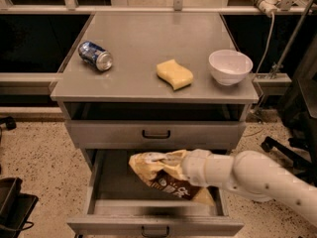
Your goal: Pick brown chip bag from middle drawer and place on counter
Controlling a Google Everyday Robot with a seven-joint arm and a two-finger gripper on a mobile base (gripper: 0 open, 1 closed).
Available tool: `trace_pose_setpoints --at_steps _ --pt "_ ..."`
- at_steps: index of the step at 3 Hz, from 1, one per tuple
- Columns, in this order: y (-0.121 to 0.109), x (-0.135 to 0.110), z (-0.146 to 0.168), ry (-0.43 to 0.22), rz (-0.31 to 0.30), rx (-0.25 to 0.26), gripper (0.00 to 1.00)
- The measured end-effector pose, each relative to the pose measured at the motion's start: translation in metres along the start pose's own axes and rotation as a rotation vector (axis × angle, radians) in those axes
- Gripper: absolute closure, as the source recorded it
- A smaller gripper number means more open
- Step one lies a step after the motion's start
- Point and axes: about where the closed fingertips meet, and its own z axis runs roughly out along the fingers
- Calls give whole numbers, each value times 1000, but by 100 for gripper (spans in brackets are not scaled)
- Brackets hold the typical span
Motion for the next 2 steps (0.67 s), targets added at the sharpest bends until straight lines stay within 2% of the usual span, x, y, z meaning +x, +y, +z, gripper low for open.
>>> trace_pose_setpoints --at_steps 1,2 --pt "3 -64 -69 -3 -103 28 100" --pt "-9 -123 -115 -15 -178 83 100"
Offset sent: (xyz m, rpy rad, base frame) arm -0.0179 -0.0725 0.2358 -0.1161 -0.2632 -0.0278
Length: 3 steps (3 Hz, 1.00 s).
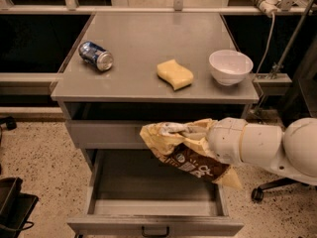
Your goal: Pick brown chip bag from middle drawer and place on counter
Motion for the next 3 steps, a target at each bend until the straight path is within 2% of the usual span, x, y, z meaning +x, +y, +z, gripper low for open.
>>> trace_pose_setpoints --at_steps 1,2,3 --pt "0 0 0 0 0 0 100" --pt "-8 -28 -6 26 -70 -42 100" --pt "-21 -102 -10 92 -258 -120 100"
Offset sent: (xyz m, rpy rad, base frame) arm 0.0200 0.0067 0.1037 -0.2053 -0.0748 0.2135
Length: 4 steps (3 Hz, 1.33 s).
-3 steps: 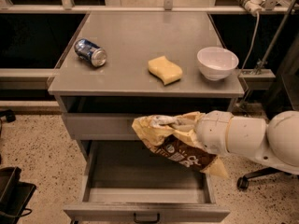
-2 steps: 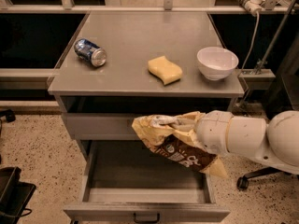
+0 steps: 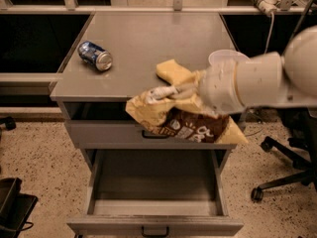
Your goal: Pick brown chip bag from middle drawer and place on counter
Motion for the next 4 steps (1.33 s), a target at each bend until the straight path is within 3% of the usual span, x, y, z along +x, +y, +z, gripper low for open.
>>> trace_pose_setpoints --at_steps 1,2,3,4 --pt "-31 -27 0 59 -91 -86 100" --pt "-68 -44 24 66 -128 -156 100" --pt "-78 -91 36 8 -191 -171 100" --pt "-79 -92 36 7 -191 -170 100"
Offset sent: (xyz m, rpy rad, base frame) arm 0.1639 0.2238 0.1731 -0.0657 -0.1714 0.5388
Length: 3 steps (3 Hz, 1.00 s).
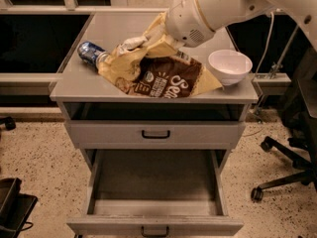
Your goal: Pick brown chip bag from middle drawer and place on counter
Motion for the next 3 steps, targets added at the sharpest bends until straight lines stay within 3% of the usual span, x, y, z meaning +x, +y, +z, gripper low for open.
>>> trace_pose_setpoints --at_steps 1,3 --pt "-11 9 13 -34 2 4 100" --pt "-75 32 76 -67 -36 -33 100"
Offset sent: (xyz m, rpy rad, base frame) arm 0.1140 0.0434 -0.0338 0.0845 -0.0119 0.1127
